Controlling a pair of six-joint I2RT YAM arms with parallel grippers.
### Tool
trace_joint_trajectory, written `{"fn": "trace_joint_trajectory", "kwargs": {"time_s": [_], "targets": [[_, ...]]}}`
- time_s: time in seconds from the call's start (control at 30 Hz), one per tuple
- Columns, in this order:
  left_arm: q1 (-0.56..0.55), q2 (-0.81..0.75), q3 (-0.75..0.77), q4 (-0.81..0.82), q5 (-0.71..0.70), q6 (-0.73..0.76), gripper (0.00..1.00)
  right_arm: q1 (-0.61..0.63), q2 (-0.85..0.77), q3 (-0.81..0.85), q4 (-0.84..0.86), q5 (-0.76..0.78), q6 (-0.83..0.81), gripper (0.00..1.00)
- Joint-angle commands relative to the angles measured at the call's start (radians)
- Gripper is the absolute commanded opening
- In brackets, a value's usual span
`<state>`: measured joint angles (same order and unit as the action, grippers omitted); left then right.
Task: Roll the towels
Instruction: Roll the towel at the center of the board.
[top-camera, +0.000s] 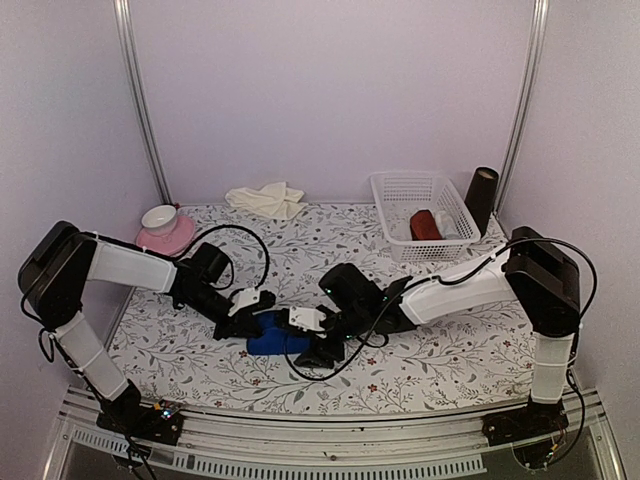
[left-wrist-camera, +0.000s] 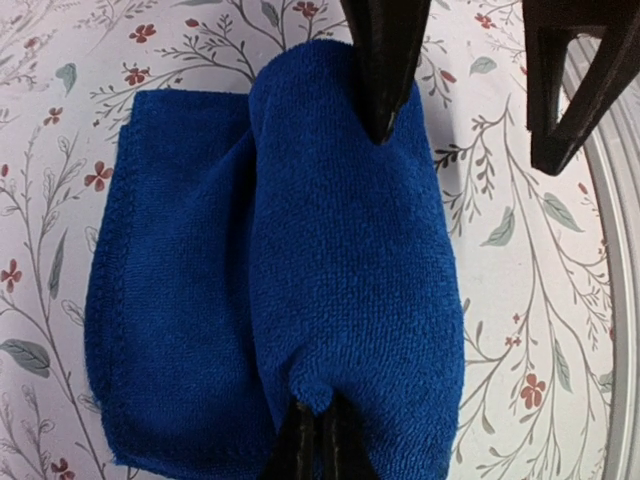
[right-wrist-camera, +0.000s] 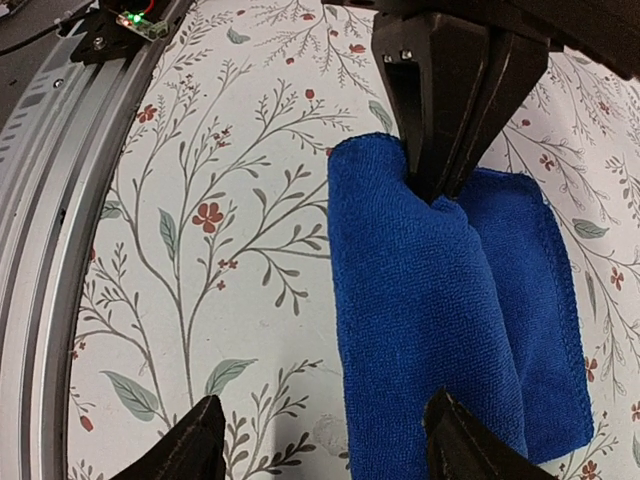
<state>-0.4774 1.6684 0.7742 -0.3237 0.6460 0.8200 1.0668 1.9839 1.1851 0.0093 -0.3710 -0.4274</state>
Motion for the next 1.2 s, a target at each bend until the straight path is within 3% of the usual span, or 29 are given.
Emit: {"fn": "trace_joint_trajectory", "kwargs": {"time_s": [0.0,0.07,0.1,0.37,0.47,0.83,1.0,1.17], "targets": [[0.022,0.029,-0.015,0.006,-0.115,-0.013,0.00,-0.007,0.046,0.051,-0.008,0.075,0.024,0.68],[0.027,0.023,-0.010,0.014,-0.126,-0.019,0.00,-0.013,0.064,0.059,-0.015,0.099,0.033,0.66],[0.029,0.018,-0.008,0.014,-0.128,-0.020,0.09,-0.018,0.073,0.064,-0.020,0.113,0.039,0.65],[0.039,-0.032,-0.004,0.055,-0.156,-0.038,0.24,-0.036,0.132,0.117,-0.093,0.135,0.074,0.48],[0.042,-0.062,-0.009,0.086,-0.163,-0.046,0.37,-0.036,0.152,0.140,-0.127,0.129,0.081,0.42],[0.044,-0.287,-0.114,0.208,-0.125,0.004,0.70,-0.044,0.157,0.140,-0.159,0.146,0.128,0.38],[0.033,-0.337,-0.116,0.123,-0.027,0.080,0.77,-0.057,0.159,0.163,-0.173,0.129,0.152,0.38],[-0.001,-0.335,-0.121,0.093,-0.022,0.114,0.79,-0.067,0.159,0.177,-0.182,0.096,0.166,0.40]]}}
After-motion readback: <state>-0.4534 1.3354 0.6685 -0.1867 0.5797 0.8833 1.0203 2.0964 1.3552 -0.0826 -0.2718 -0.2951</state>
